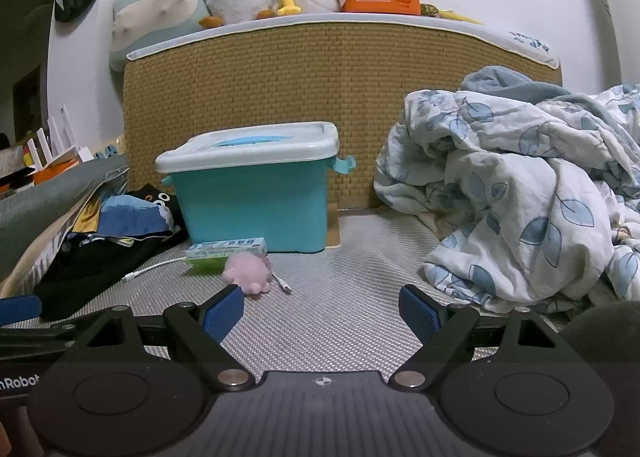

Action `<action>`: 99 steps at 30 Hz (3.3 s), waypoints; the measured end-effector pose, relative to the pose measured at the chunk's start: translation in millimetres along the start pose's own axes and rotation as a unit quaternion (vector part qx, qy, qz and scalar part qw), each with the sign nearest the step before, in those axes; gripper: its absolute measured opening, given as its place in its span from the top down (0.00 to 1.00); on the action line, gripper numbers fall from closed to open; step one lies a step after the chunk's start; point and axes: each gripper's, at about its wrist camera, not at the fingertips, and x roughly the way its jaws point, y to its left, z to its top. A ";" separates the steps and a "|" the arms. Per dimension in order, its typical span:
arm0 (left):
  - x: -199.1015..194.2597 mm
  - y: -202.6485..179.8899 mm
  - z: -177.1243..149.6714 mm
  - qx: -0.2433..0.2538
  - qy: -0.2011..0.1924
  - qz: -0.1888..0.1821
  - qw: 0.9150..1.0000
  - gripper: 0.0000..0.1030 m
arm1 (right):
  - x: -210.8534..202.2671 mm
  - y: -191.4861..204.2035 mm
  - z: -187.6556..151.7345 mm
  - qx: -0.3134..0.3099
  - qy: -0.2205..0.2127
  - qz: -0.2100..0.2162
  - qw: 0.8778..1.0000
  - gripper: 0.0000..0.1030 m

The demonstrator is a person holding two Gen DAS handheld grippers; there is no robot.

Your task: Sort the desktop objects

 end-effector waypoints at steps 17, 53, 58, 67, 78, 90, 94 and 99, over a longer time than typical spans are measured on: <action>5.3 2.8 -1.0 -0.013 0.008 -0.004 1.000 0.00 | 4.7 0.8 -3.4 -0.002 0.007 -0.002 1.000 0.15; 7.9 2.5 -2.6 -0.021 0.013 -0.003 1.000 0.00 | 5.5 4.1 -6.1 -0.008 0.010 0.001 1.000 0.15; 7.1 4.0 -2.8 -0.020 0.012 -0.003 1.000 0.00 | 5.7 4.6 -5.6 -0.009 0.009 0.002 1.000 0.15; 7.2 2.7 -3.0 -0.015 0.012 -0.002 1.000 0.00 | 5.9 4.5 -5.9 -0.008 0.010 0.002 1.000 0.15; 8.0 2.1 -3.4 -0.016 0.012 -0.002 1.000 0.00 | 5.8 5.0 -5.6 -0.008 0.010 0.003 1.000 0.15; 7.4 1.2 -4.4 -0.016 0.012 -0.002 1.000 0.00 | 5.4 7.3 -6.7 -0.007 0.011 0.002 1.000 0.15; 7.2 1.2 -4.4 -0.017 0.012 -0.002 1.000 0.00 | 5.5 7.5 -6.9 -0.008 0.011 0.003 1.000 0.15; 7.6 1.8 -4.5 -0.015 0.012 -0.003 1.000 0.00 | 5.7 7.4 -6.8 -0.008 0.011 0.003 1.000 0.15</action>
